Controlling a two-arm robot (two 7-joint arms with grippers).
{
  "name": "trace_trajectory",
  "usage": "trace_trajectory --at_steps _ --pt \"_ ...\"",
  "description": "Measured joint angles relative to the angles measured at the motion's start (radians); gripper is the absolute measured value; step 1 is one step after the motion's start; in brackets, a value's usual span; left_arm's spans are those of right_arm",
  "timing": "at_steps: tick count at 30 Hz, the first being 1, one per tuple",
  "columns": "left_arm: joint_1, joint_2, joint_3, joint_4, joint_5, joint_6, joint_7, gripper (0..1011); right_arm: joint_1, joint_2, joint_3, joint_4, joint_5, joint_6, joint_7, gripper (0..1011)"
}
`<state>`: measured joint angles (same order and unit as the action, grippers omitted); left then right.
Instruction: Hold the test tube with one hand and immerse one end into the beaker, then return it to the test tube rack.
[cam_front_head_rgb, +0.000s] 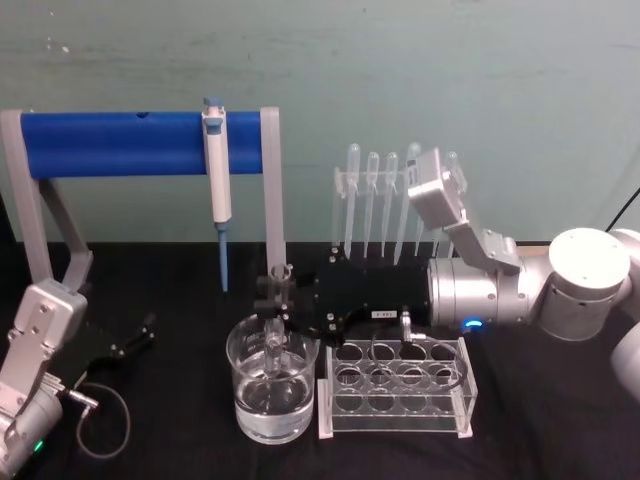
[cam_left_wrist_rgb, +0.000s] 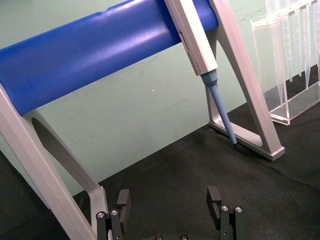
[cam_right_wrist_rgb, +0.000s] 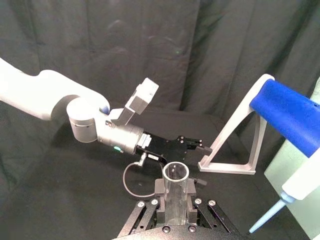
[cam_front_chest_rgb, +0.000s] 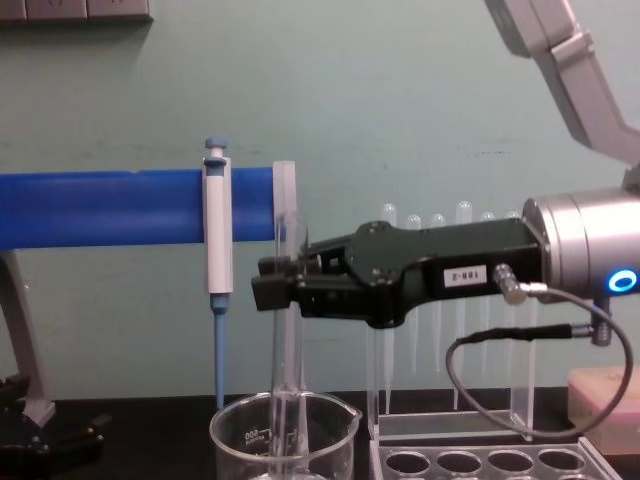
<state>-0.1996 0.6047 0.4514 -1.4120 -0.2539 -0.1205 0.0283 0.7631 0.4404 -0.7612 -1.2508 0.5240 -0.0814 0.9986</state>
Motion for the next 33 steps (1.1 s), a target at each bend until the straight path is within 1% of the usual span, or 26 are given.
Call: trace_trajectory --at_steps 8,11,12,20,24,30,31,33 --pt "0.000 0.000 0.000 0.000 0.000 0.000 0.000 1000 0.016 0.024 0.010 -0.051 0.018 0.033 -0.013 226" --pt "0.000 0.000 0.000 0.000 0.000 0.000 0.000 1000 0.025 0.039 0.018 -0.078 0.034 0.051 -0.014 226" --pt "0.000 0.000 0.000 0.000 0.000 0.000 0.000 1000 0.025 0.039 0.018 -0.078 0.034 0.051 -0.014 226" --pt "0.000 0.000 0.000 0.000 0.000 0.000 0.000 1000 0.041 0.068 0.019 -0.131 0.072 0.103 -0.013 226" --pt "0.000 0.000 0.000 0.000 0.000 0.000 0.000 1000 0.040 0.089 0.026 -0.157 0.088 0.118 -0.022 226" --pt "0.000 0.000 0.000 0.000 0.000 0.000 0.000 1000 0.025 0.134 0.041 -0.202 0.116 0.134 -0.039 226" --pt "0.000 0.000 0.000 0.000 0.000 0.000 0.000 1000 0.025 0.134 0.041 -0.202 0.116 0.134 -0.039 226" --pt "0.000 0.000 0.000 0.000 0.000 0.000 0.000 1000 0.018 0.150 0.044 -0.218 0.125 0.140 -0.041 226"
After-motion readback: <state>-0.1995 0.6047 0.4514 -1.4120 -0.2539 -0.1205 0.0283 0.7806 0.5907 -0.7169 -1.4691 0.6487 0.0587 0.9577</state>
